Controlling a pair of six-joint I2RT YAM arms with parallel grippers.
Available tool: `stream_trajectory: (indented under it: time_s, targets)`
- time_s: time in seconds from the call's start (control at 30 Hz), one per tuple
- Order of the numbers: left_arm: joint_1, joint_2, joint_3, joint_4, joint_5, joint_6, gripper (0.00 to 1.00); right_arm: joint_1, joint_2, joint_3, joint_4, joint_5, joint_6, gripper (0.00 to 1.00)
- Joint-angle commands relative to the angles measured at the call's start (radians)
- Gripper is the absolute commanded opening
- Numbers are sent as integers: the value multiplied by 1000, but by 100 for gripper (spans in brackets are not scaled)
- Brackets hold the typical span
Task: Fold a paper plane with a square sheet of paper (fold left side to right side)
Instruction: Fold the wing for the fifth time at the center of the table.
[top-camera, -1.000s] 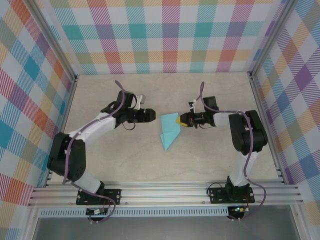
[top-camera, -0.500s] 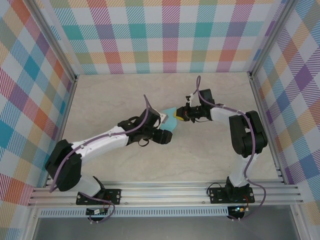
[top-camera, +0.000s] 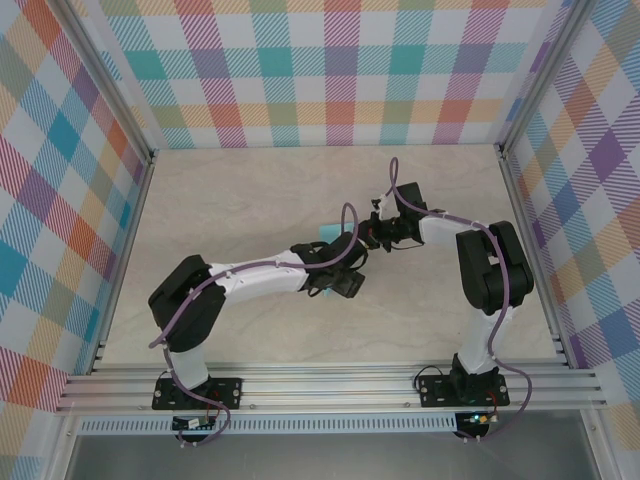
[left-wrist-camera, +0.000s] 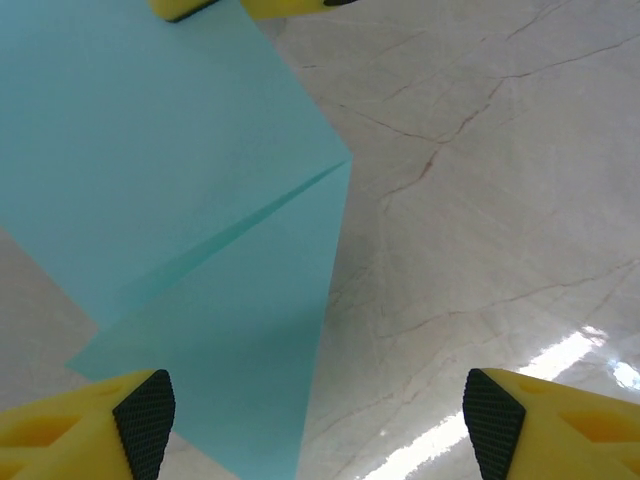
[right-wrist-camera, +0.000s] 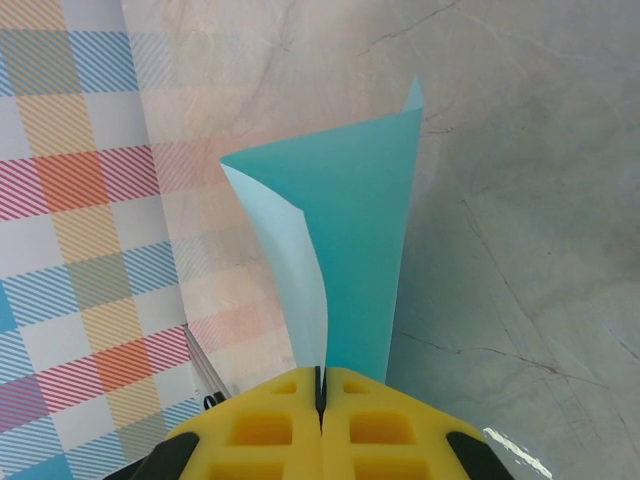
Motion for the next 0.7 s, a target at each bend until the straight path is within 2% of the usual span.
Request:
stream_trajectory:
  time_s: [0.0, 0.2, 0.5, 0.67]
  targets:
    - [-23, 54, 51, -73, -150, 17, 77, 3, 22, -9, -14, -9, -23, 0]
    - [-29, 120, 89, -105, -191, 5, 72, 3, 30, -12, -14, -11, -25, 1]
    - [-29, 151, 96, -96, -173, 6, 55, 3, 53, -11, -35, -5, -41, 3]
    - [-29, 162, 96, -92, -170, 7, 51, 1, 70, -8, -41, -5, -45, 4]
